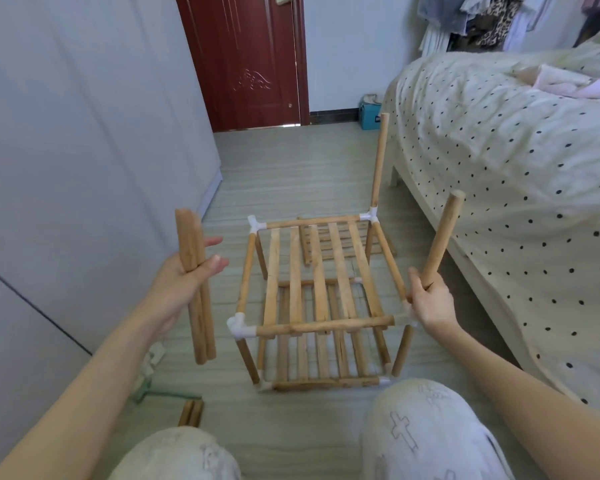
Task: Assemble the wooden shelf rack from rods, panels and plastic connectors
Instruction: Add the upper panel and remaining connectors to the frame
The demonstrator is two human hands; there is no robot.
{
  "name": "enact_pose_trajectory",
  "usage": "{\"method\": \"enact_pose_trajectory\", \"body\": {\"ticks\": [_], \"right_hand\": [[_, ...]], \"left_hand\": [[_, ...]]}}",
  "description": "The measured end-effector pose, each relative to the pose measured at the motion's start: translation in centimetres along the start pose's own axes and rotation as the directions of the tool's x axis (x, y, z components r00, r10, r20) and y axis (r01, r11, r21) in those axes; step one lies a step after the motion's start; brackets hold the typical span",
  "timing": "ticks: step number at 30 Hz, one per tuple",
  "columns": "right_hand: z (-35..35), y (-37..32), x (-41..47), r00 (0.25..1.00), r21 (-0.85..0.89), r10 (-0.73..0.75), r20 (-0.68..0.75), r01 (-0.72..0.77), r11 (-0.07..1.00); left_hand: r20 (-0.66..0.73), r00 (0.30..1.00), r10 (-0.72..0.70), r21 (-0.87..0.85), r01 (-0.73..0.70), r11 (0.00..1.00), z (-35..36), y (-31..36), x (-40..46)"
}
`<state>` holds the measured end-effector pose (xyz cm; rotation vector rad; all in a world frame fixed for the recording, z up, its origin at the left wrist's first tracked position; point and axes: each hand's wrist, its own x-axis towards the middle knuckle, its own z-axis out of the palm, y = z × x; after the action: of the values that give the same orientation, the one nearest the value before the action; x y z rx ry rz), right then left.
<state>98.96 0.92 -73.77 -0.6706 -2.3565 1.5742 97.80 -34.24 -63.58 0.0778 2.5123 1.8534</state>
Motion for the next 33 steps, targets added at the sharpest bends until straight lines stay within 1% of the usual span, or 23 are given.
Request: {"method": "enact_pose_trajectory", "body": {"ticks": [1,3,4,6,7,8,10,11,12,13,15,17,18,19,21,23,24,27,28,29,31,33], "right_hand": [[-0.1,0.3,-0.5,1.0,-0.097,0.024,0.012,-0.022,0.995],[-0.2,0.9,-1.6,0.991,-0.262,0.12,0.056,-0.101,0.96],[-0.2,1.2,-2.2,0.98,-0.358,0.181,0.085,-0.139,0.923],[0.0,1.1,-3.7,0.953,-0.536,0.266,0.148,-0.148,0.831],[0.1,0.5,-4.3,0.941,-0.556,0.281,0.189,-0.133,0.821],[0.4,-0.4,-4.9,0.929,-0.531,0.275,0.248,-0.107,0.841],[1.5,-2.9,-5.7,0.882,-0.416,0.186,0.432,0.012,0.909],[2.3,-4.4,-6.1,0.838,-0.349,0.113,0.533,0.097,0.932],[3.3,-6.1,-6.6,0.777,-0.27,0.035,0.628,0.176,0.946],[4.4,-7.7,-7.0,0.701,-0.184,-0.036,0.713,0.236,0.954],[7.0,-10.6,-7.7,0.529,-0.063,-0.121,0.84,0.317,0.946],[9.8,-12.9,-8.5,0.362,0.003,-0.165,0.918,0.408,0.913],[11.1,-13.8,-8.9,0.307,0.028,-0.184,0.934,0.451,0.892],[12.2,-14.5,-9.3,0.289,0.037,-0.204,0.935,0.494,0.869],[14.2,-15.0,-9.3,0.303,0.021,-0.24,0.922,0.581,0.814],[15.6,-14.8,-9.1,0.36,-0.019,-0.243,0.901,0.592,0.805],[16.2,-14.5,-8.9,0.41,-0.013,-0.269,0.872,0.568,0.823],[17.5,-13.7,-7.8,0.62,0.081,-0.343,0.706,0.411,0.908],[17.8,-13.5,-7.5,0.666,0.108,-0.352,0.658,0.38,0.919],[18.1,-13.3,-7.3,0.696,0.113,-0.35,0.627,0.363,0.925],[18.5,-12.9,-7.1,0.714,0.076,-0.326,0.619,0.358,0.931],[18.9,-12.5,-7.2,0.701,0.058,-0.318,0.638,0.367,0.928]], "left_hand": [[-0.002,1.0,0.014,-0.026,-0.014,1.0,-0.2,0.4,-0.2],[-0.033,0.999,0.041,-0.095,-0.043,0.995,-0.2,0.9,-0.7],[-0.055,0.997,0.047,-0.143,-0.055,0.988,-0.1,1.1,-1.0],[-0.089,0.995,0.052,-0.236,-0.072,0.969,0.2,1.3,-1.4],[-0.102,0.993,0.054,-0.27,-0.08,0.96,0.5,1.4,-1.7],[-0.11,0.992,0.056,-0.3,-0.087,0.95,0.6,1.5,-1.9],[-0.094,0.992,0.078,-0.348,-0.106,0.931,0.8,1.7,-2.1],[-0.073,0.993,0.097,-0.361,-0.117,0.925,1.0,1.8,-2.3],[-0.052,0.992,0.119,-0.365,-0.13,0.922,1.1,2.0,-2.4],[-0.039,0.989,0.142,-0.361,-0.146,0.921,1.1,2.0,-2.5],[-0.03,0.983,0.183,-0.344,-0.182,0.921,1.3,2.0,-2.8],[-0.033,0.976,0.217,-0.328,-0.216,0.92,1.1,1.9,-3.2],[-0.041,0.972,0.23,-0.322,-0.231,0.918,0.8,1.8,-3.3],[-0.053,0.97,0.239,-0.313,-0.243,0.918,0.5,1.6,-3.5],[-0.091,0.966,0.241,-0.251,-0.257,0.933,-0.4,1.3,-3.9],[-0.167,0.963,0.211,-0.179,-0.24,0.954,-1.2,0.4,-4.3],[-0.225,0.957,0.185,-0.172,-0.226,0.959,-1.7,-0.1,-4.5],[-0.376,0.923,0.08,-0.217,-0.171,0.961,-3.2,-2.1,-4.9],[-0.4,0.915,0.052,-0.236,-0.158,0.959,-3.6,-2.6,-5.0],[-0.41,0.912,0.032,-0.254,-0.147,0.956,-3.9,-3.1,-5.1],[-0.42,0.907,0.011,-0.272,-0.137,0.953,-4.4,-3.6,-5.3],[-0.431,0.902,0.007,-0.28,-0.141,0.949,-4.6,-3.8,-5.3]]}}
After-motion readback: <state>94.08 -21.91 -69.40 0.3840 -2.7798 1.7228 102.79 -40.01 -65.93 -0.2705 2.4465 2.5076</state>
